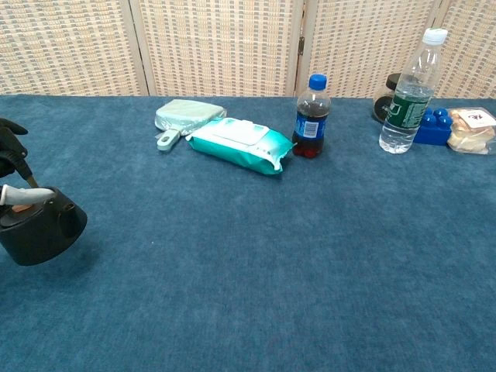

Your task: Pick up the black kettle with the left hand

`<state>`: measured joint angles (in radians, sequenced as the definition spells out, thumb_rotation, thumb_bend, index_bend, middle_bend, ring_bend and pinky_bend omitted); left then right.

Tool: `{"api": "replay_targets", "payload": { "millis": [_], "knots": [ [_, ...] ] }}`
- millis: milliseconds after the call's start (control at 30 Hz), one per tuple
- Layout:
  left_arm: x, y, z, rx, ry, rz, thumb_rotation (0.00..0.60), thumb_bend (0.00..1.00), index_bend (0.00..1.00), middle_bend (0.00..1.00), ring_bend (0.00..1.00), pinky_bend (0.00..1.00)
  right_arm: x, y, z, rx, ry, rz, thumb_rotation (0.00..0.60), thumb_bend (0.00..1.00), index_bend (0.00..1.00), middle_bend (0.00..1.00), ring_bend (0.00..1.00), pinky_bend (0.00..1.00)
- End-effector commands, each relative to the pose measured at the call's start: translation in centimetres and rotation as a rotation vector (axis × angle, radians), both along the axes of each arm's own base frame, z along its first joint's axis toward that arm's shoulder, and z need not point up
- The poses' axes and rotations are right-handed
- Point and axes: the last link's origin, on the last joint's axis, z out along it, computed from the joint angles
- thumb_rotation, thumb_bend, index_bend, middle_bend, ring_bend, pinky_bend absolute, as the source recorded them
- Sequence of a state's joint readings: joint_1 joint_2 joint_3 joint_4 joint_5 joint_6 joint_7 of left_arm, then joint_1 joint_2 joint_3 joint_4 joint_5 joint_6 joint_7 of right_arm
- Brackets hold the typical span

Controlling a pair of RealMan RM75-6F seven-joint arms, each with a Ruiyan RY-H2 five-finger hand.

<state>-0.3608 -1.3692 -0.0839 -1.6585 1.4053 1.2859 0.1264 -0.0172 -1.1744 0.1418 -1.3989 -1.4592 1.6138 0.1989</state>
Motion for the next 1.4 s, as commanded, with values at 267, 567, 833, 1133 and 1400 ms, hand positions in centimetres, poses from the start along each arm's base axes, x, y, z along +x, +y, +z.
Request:
{"api": "replay_targets", "payload": {
  "millis": [267,567,833,1133,1400],
  "knots": [
    [-0.14,0.13,0.41,0.02,-0.021,0.012,0.356,0.17,1.0,1.0,0.88,0.18,-0.03,-0.1,-0.18,0.005,0.0,-0.001,0.6,0.2,0.2,0.28,0.14,0.16],
    [-0.25,0.19,0.37,0.024,-0.031,0.025,0.256,0.23,1.0,1.0,0.88,0.24,-0.11,-0.07,-0.17,0.006,0.002,-0.007,0.6,0.2,0.2,0.28,0.14,0.16],
    [-0.34,0.35,0.26,0.036,-0.03,0.029,0.311,0.29,1.0,1.0,0.89,0.26,-0.19,0.03,-0.16,0.004,0.002,-0.012,0.6,0.2,0.2,0.28,0.14,0.16],
    [-0.49,0.4,0.33,0.039,-0.025,0.02,0.436,0.33,1.0,1.0,0.89,0.27,-0.14,0.01,-0.19,0.005,0.003,-0.011,0.6,0.2,0.2,0.28,0.14,0.16],
    [-0.5,0.42,0.45,0.037,-0.022,0.009,0.505,0.33,1.0,1.0,0.89,0.27,-0.13,-0.03,-0.25,0.007,0.004,-0.013,0.6,0.2,0.2,0.28,0.14,0.16]
  ]
}}
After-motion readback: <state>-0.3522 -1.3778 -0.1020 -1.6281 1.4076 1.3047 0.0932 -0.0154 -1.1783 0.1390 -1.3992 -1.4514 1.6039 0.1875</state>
